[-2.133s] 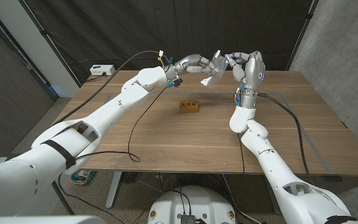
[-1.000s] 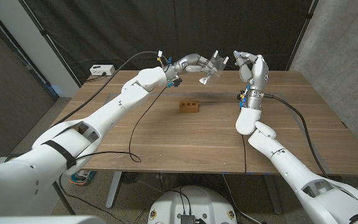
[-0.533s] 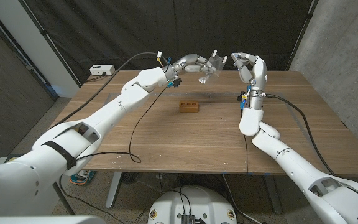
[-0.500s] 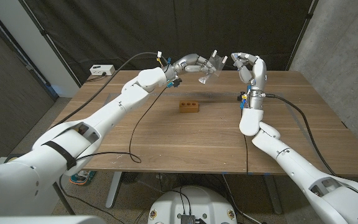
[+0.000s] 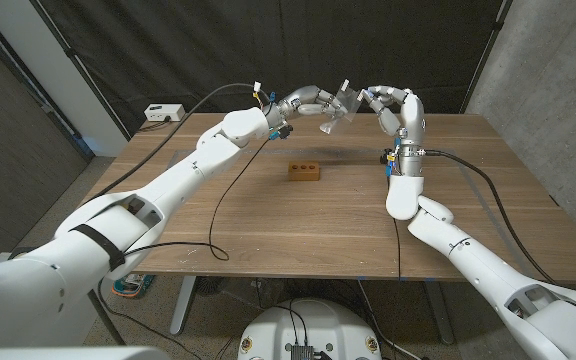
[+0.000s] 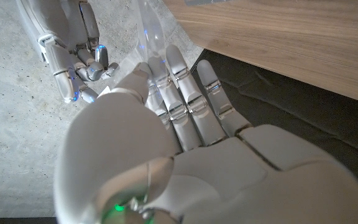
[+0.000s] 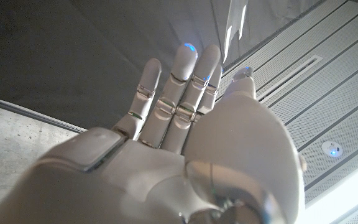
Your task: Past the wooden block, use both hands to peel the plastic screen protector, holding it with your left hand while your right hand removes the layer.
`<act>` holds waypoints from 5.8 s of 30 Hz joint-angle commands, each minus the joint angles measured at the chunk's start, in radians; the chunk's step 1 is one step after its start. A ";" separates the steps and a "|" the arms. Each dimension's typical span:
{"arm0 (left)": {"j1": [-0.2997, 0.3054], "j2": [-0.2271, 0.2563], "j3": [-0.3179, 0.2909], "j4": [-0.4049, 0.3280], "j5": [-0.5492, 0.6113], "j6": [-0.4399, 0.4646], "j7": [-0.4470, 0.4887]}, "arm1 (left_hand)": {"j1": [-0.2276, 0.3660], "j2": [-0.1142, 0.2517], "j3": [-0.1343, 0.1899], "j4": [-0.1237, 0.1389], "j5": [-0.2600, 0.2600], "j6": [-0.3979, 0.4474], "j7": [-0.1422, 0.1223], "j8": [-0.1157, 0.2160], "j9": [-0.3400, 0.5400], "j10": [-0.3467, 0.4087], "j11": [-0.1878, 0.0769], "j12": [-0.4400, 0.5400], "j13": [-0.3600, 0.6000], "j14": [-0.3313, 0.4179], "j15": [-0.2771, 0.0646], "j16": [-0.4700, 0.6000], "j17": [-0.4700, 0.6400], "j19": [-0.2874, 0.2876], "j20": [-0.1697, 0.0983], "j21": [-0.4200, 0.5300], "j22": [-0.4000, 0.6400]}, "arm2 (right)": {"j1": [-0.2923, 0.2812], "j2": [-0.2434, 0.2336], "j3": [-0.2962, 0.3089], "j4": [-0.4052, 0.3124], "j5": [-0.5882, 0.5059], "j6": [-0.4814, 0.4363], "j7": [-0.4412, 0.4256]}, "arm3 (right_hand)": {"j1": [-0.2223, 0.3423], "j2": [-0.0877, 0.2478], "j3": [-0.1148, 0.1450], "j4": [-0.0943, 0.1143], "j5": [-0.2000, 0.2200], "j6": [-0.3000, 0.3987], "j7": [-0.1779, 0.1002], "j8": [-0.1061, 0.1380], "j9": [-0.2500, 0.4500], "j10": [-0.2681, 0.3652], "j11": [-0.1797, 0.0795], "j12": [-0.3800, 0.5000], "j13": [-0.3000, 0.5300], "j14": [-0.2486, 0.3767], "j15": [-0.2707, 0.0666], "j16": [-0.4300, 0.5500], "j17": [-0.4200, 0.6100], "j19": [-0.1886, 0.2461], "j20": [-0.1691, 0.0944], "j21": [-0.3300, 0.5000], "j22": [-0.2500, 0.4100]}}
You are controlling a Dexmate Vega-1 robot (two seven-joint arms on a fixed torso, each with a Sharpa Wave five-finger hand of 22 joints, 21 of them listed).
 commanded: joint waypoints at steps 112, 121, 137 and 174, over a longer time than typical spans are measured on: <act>-0.116 -0.113 0.017 0.313 -0.045 -0.125 -0.103 | -0.018 0.001 0.044 -0.013 0.002 0.130 0.089 0.060 0.101 0.021 -0.013 -0.009 0.016 0.022 -0.050 -0.026 0.038 -0.023 -0.016 0.051 -0.001 | 0.039 0.121 0.030 0.136 0.027 -0.023 -0.031 | 0.028 -0.028 0.175 -0.084 -0.056 0.021 0.008 0.050 0.069 0.011 -0.044 0.154 0.100 -0.020 -0.031 0.176 0.248 0.026 -0.090 -0.003 -0.019; -0.119 -0.116 0.021 0.318 -0.040 -0.129 -0.101 | -0.019 0.000 0.046 -0.014 0.003 0.129 0.091 0.059 0.102 0.020 -0.012 -0.011 0.015 0.020 -0.049 -0.029 0.040 -0.026 -0.017 0.053 -0.001 | 0.046 0.098 0.007 0.134 0.158 0.036 0.029 | 0.000 -0.032 0.175 -0.076 -0.075 -0.019 0.020 0.029 0.062 -0.010 -0.034 0.141 0.094 -0.035 -0.032 0.143 0.232 0.011 -0.077 0.001 -0.020; -0.130 -0.130 0.025 0.351 -0.041 -0.129 -0.106 | -0.022 0.000 0.050 -0.014 0.003 0.130 0.088 0.057 0.104 0.024 -0.010 -0.013 0.014 0.020 -0.049 -0.031 0.044 -0.026 -0.017 0.057 -0.001 | 0.089 0.092 -0.015 0.175 0.141 0.083 0.007 | 0.014 -0.030 0.195 -0.095 -0.077 0.021 0.014 0.047 0.070 0.016 -0.041 0.168 0.124 -0.007 -0.032 0.144 0.250 0.008 -0.077 0.015 -0.011; -0.167 -0.171 0.034 0.450 -0.037 -0.166 -0.114 | -0.027 -0.003 0.058 -0.017 0.003 0.130 0.089 0.053 0.108 0.023 -0.011 -0.016 0.019 0.021 -0.049 -0.036 0.055 -0.031 -0.018 0.066 -0.002 | 0.107 0.071 -0.049 0.168 0.121 0.088 0.072 | -0.037 -0.060 0.189 -0.087 -0.067 0.032 0.020 0.045 0.072 0.019 -0.032 0.176 0.135 -0.009 -0.031 0.148 0.266 -0.004 -0.069 0.014 -0.009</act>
